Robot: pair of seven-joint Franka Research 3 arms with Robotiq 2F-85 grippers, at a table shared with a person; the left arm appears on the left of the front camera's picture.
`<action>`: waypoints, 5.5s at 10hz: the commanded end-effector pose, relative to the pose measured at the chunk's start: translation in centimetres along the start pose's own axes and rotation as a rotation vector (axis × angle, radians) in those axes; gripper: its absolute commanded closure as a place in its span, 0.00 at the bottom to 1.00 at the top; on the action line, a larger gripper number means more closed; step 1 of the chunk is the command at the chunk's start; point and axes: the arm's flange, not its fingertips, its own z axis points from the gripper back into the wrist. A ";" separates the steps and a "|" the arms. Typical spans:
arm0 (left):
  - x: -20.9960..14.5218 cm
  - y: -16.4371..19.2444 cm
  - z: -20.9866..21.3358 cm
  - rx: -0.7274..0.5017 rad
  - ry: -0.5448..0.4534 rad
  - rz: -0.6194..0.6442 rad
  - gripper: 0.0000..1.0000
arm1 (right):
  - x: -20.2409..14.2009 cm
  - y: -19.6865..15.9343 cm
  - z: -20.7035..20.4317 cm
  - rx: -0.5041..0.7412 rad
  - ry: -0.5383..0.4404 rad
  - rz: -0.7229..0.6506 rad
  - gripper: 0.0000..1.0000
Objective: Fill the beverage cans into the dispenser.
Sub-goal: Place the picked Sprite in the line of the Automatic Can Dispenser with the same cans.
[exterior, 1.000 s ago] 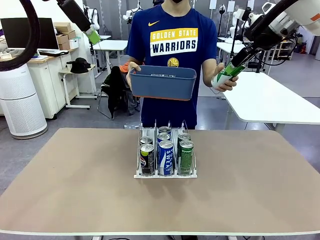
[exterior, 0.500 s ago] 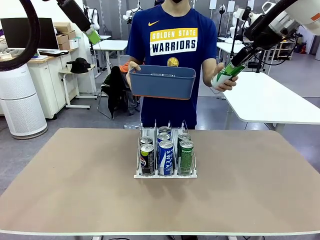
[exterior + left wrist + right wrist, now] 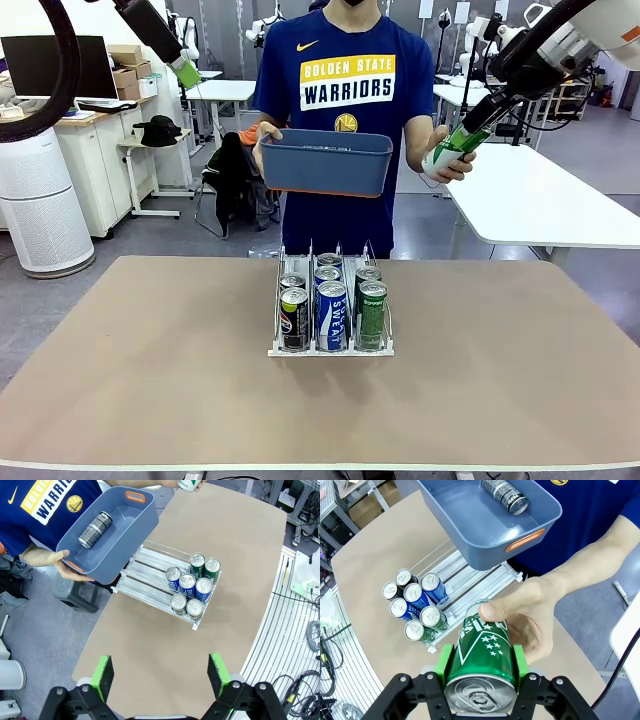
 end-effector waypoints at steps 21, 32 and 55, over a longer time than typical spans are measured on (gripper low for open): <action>-0.2 0.0 0.1 -0.006 0.005 -0.002 0.00 | -0.5 3.6 0.0 -0.054 0.041 -0.177 0.42; -0.2 0.0 0.1 -0.006 0.005 -0.002 0.00 | -13.4 17.8 -4.7 -0.069 0.199 -0.107 0.42; -0.2 0.0 0.1 -0.006 0.005 -0.002 0.00 | -12.6 24.5 -16.7 -0.139 0.241 -0.255 1.00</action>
